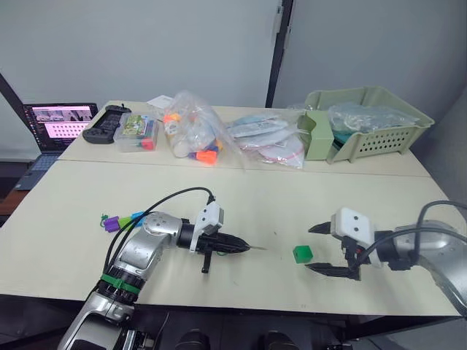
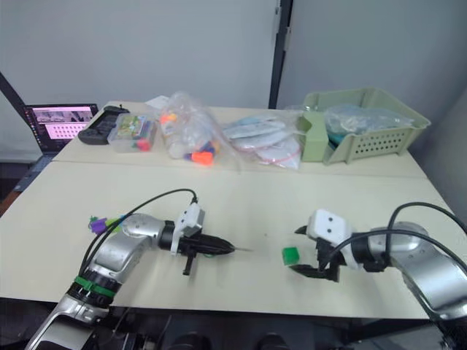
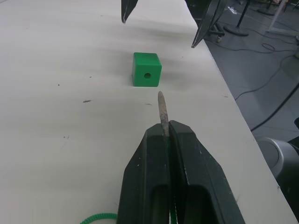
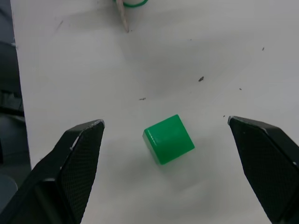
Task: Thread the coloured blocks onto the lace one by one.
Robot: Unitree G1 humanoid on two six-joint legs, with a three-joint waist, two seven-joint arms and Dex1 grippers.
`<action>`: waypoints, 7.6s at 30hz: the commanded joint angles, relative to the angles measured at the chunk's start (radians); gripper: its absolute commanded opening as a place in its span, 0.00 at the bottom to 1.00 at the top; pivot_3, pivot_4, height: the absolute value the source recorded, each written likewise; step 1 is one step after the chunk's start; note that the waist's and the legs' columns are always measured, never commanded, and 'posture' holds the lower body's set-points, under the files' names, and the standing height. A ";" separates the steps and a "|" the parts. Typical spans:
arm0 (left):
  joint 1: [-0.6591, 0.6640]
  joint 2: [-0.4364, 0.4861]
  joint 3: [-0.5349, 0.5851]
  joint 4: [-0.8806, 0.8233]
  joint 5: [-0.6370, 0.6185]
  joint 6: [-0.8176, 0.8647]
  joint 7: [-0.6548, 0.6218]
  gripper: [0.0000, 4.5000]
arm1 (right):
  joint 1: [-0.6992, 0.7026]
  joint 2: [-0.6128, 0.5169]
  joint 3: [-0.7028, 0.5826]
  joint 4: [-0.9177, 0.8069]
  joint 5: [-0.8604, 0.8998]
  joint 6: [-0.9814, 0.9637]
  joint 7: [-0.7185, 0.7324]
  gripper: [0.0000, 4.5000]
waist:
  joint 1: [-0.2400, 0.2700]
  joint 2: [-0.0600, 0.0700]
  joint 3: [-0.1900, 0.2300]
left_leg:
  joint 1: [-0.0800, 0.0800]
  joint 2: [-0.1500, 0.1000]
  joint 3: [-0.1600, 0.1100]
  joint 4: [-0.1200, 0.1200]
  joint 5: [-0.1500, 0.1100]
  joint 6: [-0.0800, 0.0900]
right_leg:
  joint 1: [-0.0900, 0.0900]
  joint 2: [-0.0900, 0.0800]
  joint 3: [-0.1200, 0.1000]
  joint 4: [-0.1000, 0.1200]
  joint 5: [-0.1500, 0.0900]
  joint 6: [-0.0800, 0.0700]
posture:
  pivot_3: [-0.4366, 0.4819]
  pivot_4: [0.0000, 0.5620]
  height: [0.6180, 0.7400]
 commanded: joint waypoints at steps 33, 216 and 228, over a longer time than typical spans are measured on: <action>-0.106 -0.179 -0.115 0.173 0.164 -0.206 0.109 0.00 | -0.230 0.202 0.208 0.183 -0.244 0.064 0.140 0.26 | -0.001 0.001 0.000 | -0.001 0.000 0.000 0.001 0.000 0.000 | 0.000 0.000 0.000 -0.001 0.002 0.001 | 0.48 0.27 0.94; 0.017 0.253 0.130 0.198 0.102 -0.237 -0.142 0.27 | -0.092 0.074 0.138 0.021 -0.179 0.175 -0.053 0.00 | -0.006 0.002 0.000 | -0.002 0.001 -0.001 0.002 0.000 0.001 | -0.001 0.000 0.000 -0.001 0.002 0.002 | 0.48 0.27 0.94; -0.052 0.374 0.195 0.505 0.131 -0.366 -0.169 0.38 | -0.124 0.094 0.150 0.051 -0.195 0.146 -0.026 0.00 | 0.000 0.002 0.000 | -0.003 0.000 0.000 0.003 0.000 0.001 | -0.001 0.000 -0.001 -0.001 0.002 0.002 | 0.48 0.27 0.94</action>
